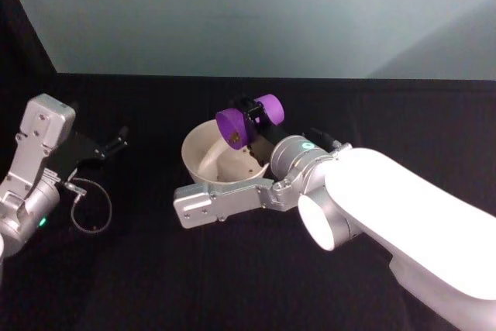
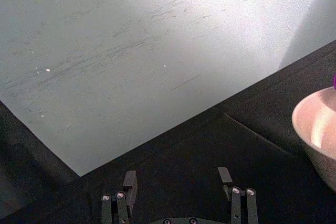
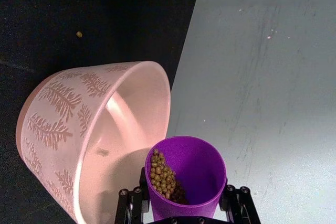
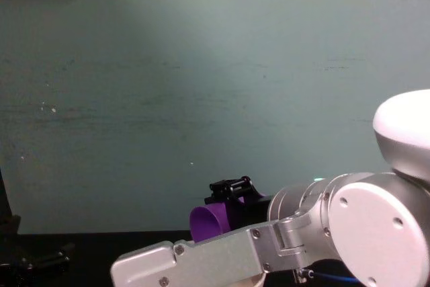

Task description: Pick up the cup and pour the mung beans from the cup into the bowl.

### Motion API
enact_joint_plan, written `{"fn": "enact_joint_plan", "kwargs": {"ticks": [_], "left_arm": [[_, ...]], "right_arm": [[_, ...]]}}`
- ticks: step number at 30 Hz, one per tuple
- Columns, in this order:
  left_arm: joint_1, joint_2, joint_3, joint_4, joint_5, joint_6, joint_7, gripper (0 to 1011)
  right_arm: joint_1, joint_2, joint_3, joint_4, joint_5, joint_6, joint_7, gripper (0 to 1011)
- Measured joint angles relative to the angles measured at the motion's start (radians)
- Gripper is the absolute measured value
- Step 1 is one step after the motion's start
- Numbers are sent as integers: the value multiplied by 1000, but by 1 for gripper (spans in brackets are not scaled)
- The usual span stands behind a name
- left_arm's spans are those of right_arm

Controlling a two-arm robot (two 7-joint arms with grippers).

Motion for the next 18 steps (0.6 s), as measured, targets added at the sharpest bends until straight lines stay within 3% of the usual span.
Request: {"fn": "enact_joint_plan", "kwargs": {"ticks": [18], "left_arm": [[0, 0, 0, 0, 0, 0, 0, 1000]], "right_arm": [[-18, -14, 22, 1, -48, -20, 15, 718]]}}
